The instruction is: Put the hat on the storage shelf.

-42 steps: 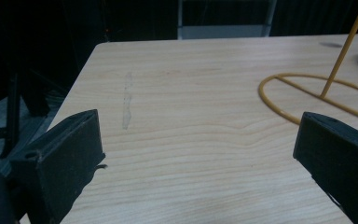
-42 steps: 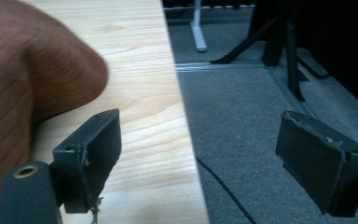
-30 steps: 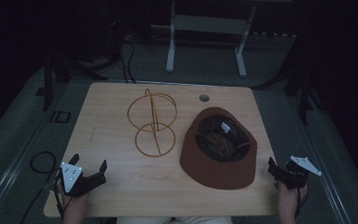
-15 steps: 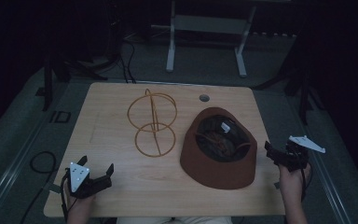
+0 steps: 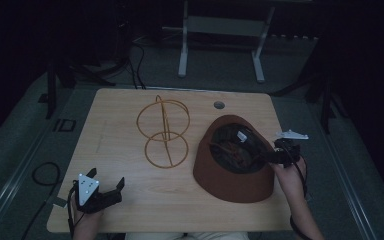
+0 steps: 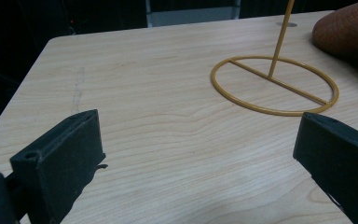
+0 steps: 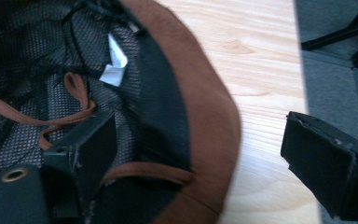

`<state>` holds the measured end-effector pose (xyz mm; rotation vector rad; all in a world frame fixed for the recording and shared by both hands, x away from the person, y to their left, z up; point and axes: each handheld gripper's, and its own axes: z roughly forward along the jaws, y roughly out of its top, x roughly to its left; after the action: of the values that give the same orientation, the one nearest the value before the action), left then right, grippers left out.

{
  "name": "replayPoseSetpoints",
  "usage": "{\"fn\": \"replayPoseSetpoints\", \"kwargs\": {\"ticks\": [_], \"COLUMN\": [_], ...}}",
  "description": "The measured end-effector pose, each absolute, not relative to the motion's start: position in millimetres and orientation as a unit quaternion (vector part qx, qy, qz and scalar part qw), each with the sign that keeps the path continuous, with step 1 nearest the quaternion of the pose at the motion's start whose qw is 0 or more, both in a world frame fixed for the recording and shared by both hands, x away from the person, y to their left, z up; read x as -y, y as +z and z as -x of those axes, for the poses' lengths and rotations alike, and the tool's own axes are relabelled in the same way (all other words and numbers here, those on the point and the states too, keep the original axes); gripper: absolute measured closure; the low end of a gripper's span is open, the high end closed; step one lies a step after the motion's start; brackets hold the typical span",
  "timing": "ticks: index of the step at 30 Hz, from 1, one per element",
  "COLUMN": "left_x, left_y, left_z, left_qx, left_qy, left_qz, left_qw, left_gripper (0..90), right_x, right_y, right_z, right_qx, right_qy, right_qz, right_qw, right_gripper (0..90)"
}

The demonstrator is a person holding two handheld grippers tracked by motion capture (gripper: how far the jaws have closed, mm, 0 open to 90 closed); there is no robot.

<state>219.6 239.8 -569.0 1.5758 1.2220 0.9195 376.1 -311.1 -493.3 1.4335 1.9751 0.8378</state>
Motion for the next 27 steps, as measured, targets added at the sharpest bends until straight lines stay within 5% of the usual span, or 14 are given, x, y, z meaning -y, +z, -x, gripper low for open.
{"fn": "replayPoseSetpoints", "kwargs": {"ticks": [9,13,17,19,27], "left_x": [-240,-239,-238,-238,-239], "left_y": [-569,-570,-570,-570,-570], "left_z": [-220,-220,-220,-220,-221], "left_qx": [-0.499,-0.500,-0.498,-0.498,-0.503], "left_qy": [0.364,0.356,0.354,0.352,0.348], "left_qz": [-0.641,-0.645,-0.647,-0.647,-0.644], "left_qw": [0.456,0.456,0.456,0.457,0.459], "left_gripper": [1.9,1.9,1.9,1.9,1.9], "right_x": [302,300,298,291,299], "right_y": [-518,-525,-526,-530,-523], "right_z": [-396,-401,-402,-403,-401], "right_qx": [-0.749,-0.755,-0.761,-0.771,-0.758], "right_qy": [0.253,0.232,0.217,0.173,0.213], "right_qz": [-0.546,-0.547,-0.537,-0.509,-0.518], "right_qw": [0.276,0.278,0.293,0.341,0.334], "right_gripper": [15.4,34.1,39.1,52.4,63.0]}}
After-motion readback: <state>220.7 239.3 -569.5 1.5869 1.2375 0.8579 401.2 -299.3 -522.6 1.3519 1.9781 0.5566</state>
